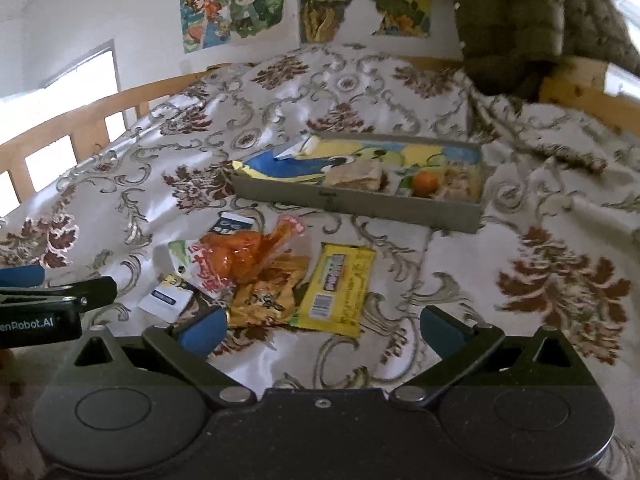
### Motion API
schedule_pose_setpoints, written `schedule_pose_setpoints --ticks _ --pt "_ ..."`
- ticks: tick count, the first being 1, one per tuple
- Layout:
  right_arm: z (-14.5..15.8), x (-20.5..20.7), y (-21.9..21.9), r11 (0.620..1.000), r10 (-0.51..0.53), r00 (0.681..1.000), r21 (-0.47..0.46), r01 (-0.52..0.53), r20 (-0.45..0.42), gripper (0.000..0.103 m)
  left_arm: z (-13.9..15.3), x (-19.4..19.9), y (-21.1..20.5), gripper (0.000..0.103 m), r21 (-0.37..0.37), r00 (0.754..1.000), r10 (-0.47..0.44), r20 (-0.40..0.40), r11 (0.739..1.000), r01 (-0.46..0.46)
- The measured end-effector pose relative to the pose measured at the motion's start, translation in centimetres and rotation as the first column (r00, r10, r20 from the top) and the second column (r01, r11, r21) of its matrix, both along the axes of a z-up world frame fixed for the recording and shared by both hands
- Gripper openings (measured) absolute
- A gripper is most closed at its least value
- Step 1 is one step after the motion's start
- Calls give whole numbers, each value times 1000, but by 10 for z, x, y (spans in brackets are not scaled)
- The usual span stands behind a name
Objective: Organize snacks
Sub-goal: 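Move both tools back toward the yellow snack bar and orange candy bag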
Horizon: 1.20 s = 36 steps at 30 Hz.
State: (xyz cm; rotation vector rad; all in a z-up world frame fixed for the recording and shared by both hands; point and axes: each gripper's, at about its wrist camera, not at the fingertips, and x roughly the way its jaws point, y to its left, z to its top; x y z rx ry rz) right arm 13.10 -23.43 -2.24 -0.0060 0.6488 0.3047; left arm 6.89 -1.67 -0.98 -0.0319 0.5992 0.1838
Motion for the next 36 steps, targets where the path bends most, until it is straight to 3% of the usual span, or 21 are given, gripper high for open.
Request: schedule_pose_setpoints --ticks 12,36 --pt "-18 48 -5 999 25 999 -45 -24 21 102 -1 35 0 103 27 1000 0 -7 1000 0" --pt "-51 78 3 988 93 995 -128 -89 29 102 -26 112 -12 103 52 997 -58 -46 997 61"
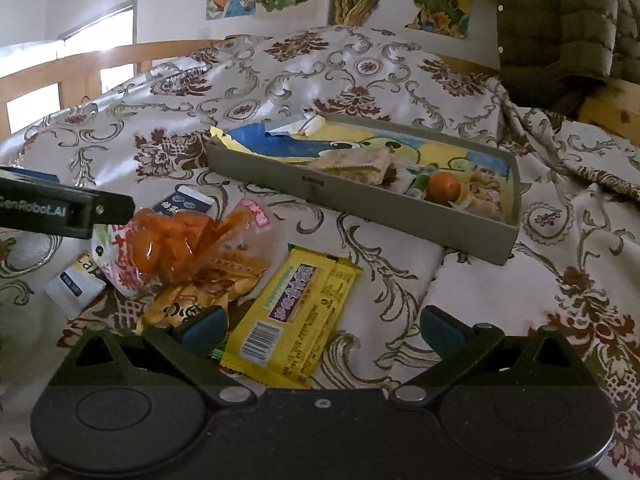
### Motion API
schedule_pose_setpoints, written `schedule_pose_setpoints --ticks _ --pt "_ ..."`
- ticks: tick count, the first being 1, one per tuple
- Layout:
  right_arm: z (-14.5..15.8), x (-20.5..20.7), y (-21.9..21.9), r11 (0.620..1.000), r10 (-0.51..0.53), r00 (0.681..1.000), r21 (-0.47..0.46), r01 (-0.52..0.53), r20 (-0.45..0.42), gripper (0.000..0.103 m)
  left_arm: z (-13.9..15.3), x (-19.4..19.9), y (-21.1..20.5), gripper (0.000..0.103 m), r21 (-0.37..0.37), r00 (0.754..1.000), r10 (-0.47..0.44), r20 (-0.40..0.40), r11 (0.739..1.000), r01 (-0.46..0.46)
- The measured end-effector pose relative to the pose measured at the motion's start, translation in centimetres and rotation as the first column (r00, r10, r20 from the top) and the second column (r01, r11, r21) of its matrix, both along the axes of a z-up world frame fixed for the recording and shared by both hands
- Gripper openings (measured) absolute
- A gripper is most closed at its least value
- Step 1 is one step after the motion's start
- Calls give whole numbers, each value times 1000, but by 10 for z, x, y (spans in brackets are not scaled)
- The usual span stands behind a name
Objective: Organize snacks
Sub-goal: 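Move both tools back toward the yellow snack bar and orange candy bag, then close right tool on yellow snack bar while left tool closes on orange candy bag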
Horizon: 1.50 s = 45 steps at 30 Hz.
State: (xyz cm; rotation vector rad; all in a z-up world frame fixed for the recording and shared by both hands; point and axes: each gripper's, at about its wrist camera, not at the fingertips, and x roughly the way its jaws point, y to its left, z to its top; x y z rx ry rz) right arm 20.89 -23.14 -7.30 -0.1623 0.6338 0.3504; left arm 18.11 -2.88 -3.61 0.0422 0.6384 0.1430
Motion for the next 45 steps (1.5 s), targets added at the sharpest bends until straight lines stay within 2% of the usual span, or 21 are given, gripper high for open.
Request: schedule_pose_setpoints --ticks 6,11,14,17,23,30,33,38,43,45 --pt "-6 0 3 1000 12 1000 -6 -12 -10 102 -2 9 -7 103 6 995 -95 -21 995 95" --pt "-8 -4 10 998 46 999 -31 -46 4 102 -5 20 -16 103 11 980 -191 -56 981 191" --pt "-10 -5 14 998 54 999 -37 -54 4 102 -9 34 -25 103 44 961 -253 -110 965 259" --pt "-12 -5 20 997 63 998 -47 -62 13 102 -15 47 -31 103 58 946 -273 -176 956 287" --pt "-11 -4 19 998 53 998 -36 -53 21 102 -22 59 -32 103 21 937 -277 -214 958 287" --pt "-12 1 14 1000 16 1000 -27 -17 -9 102 -28 64 -37 103 23 927 -282 -247 955 297" --pt "-14 1 13 999 17 1000 -28 -18 -17 102 -30 65 -40 102 45 930 -267 -253 957 287" --pt "-13 1 13 999 10 1000 -34 -11 -17 102 -29 68 -38 102 23 934 -243 -262 966 258" --pt "-13 1 10 998 -21 1000 -67 20 -13 102 -26 66 -38 97 23 932 -236 -274 967 252" --pt "-13 2 9 992 -61 998 -115 60 -5 101 -24 64 -38 95 14 928 -248 -278 965 262"
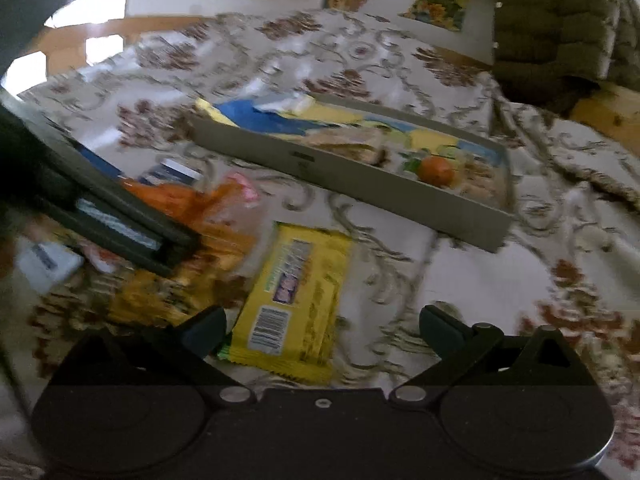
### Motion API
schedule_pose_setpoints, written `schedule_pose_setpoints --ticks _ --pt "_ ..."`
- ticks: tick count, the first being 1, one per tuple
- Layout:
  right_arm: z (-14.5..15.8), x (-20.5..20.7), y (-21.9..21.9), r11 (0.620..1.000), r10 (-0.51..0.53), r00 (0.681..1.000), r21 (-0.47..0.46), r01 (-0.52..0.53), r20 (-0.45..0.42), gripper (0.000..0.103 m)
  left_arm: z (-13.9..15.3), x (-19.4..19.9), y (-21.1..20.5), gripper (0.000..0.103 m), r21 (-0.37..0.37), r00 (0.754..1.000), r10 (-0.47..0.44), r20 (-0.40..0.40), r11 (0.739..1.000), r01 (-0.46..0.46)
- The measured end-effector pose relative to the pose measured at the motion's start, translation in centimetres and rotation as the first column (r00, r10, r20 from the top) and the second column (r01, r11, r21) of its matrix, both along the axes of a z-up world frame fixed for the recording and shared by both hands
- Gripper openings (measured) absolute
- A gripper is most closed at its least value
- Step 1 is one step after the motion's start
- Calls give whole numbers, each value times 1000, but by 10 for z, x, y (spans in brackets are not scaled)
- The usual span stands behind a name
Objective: Organize snacks
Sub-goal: 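Close right tool on yellow snack bar while left tool closes on orange candy bag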
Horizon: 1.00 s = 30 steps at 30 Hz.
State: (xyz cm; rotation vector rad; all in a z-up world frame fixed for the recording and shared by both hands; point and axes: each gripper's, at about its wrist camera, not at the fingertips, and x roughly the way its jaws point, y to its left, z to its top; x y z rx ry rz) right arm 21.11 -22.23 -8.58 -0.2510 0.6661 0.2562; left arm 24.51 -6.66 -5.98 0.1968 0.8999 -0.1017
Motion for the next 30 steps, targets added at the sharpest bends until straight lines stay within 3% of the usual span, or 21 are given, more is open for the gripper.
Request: schedule_pose_setpoints --ticks 4,7,14,20,26,30 --pt "-2 6 -8 998 -63 998 -24 63 -10 101 3 -4 -2 85 -18 999 -40 -13 999 40" --pt "-3 7 -12 996 -79 997 -27 79 -1 101 2 -6 -5 84 -3 998 -63 -19 998 63" --pt "-3 9 -12 999 13 1000 48 -15 27 96 2 4 -1 78 -30 998 -52 -24 998 52" --pt "-5 18 -13 996 25 1000 86 -25 1 91 -3 6 -10 71 14 999 -47 -3 999 47" --pt "-6 22 -18 993 5 1000 117 -4 -12 76 -3 4 -15 66 48 998 -66 5 997 66" --pt "-5 18 -13 994 40 999 103 -39 -4 57 -1 3 -17 64 59 997 -71 -1 996 71"
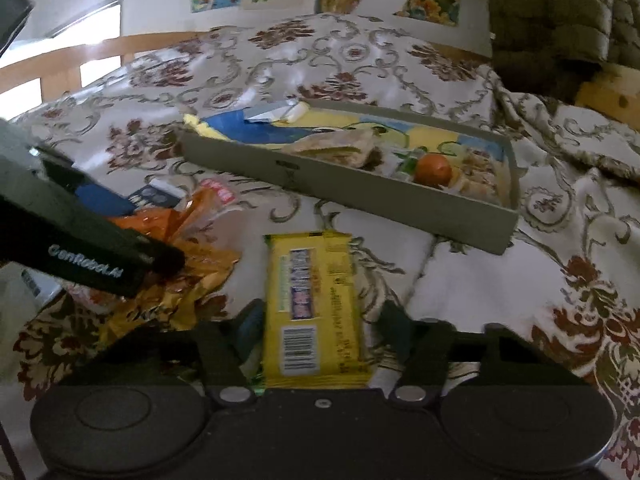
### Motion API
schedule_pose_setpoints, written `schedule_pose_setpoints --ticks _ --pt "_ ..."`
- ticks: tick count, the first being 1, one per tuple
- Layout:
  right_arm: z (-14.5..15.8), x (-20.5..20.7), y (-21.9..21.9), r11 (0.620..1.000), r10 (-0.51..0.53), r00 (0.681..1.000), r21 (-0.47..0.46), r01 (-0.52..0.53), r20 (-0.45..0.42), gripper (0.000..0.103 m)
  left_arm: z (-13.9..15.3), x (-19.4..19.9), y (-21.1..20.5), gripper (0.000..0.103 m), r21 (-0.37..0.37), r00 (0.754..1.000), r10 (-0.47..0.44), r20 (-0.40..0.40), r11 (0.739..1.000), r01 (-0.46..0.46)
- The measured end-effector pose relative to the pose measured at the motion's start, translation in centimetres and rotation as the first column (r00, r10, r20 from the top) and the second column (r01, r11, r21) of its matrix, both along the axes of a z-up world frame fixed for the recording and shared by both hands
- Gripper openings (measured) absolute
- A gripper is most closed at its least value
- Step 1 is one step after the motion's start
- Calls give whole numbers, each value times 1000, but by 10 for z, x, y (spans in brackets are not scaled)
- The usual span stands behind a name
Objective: Organize snacks
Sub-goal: 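Close right tool on yellow snack bar while left tool closes on orange candy bag, then carry snack bar into grey tray with right tool while left tool carries candy bag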
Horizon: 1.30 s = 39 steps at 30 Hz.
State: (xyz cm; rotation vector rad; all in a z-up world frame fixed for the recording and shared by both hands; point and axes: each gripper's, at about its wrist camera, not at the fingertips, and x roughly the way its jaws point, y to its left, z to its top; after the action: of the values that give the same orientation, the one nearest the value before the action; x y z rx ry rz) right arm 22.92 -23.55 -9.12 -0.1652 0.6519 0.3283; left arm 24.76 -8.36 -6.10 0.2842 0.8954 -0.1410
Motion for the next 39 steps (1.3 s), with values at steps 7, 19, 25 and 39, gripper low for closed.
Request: schedule_pose_setpoints --ticks 7,19,25,39 --pt "0 -1 3 1000 21 1000 -9 -21 -1 53 -1 -6 -8 63 35 999 -44 8 998 44" --pt "-1 -1 2 1000 23 1000 -2 -23 -2 51 1 -4 -7 59 37 999 -41 -7 998 41" --pt "2 -4 2 1000 21 1000 5 -21 5 50 9 -10 -12 58 41 999 -43 -1 998 43" --pt "30 -13 -6 999 -11 994 41 7 112 50 51 -12 -30 58 63 996 5 94 998 -11"
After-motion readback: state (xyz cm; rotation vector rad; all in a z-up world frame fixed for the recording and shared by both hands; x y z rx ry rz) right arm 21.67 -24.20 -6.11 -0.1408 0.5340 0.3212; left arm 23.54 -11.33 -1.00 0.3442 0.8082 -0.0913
